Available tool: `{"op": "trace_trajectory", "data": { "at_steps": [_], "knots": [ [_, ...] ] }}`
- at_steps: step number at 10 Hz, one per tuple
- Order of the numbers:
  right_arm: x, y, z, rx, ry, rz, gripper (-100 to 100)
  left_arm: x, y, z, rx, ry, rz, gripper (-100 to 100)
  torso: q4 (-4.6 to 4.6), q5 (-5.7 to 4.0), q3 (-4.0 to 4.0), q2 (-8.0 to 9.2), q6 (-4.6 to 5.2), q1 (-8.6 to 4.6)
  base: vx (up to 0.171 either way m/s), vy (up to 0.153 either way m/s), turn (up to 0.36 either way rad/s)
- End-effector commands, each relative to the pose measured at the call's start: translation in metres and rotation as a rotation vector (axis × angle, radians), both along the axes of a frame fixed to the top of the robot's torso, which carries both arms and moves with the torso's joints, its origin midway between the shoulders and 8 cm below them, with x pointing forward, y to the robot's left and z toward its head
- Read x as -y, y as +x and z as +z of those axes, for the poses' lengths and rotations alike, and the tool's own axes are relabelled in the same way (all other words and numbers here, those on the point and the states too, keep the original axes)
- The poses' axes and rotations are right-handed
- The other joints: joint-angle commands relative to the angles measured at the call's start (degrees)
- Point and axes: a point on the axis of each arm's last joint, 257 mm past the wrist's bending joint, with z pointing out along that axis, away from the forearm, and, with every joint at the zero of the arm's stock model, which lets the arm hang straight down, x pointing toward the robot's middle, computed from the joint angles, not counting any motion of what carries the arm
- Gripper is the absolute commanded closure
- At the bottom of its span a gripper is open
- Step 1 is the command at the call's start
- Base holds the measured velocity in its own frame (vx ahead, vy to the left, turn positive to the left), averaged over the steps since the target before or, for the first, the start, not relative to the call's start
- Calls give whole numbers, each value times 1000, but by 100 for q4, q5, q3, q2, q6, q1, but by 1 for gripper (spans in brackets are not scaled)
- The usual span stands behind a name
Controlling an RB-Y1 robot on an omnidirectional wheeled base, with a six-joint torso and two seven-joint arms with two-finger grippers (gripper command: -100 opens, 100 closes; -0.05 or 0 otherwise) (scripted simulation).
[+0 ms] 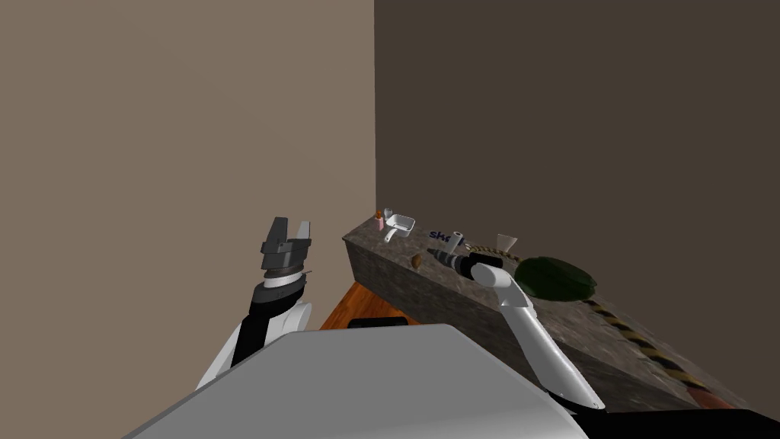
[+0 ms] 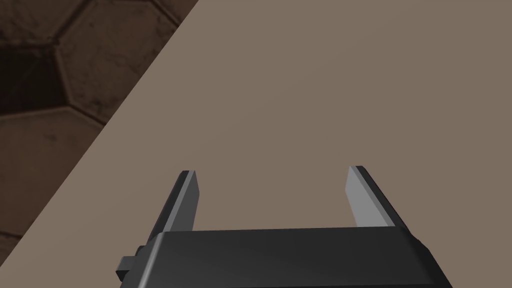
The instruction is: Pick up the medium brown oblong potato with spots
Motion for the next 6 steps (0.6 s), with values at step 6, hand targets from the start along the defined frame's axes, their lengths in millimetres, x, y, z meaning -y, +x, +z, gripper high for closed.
{"op": "trace_trajectory", "data": {
  "at_steps": [6],
  "knots": [
    [-27,-29,-42,-215,195,-35,-100,0,0,0,0,0,0,0,0,1,0,-1,0,5,49,-2,50]
  ]
}}
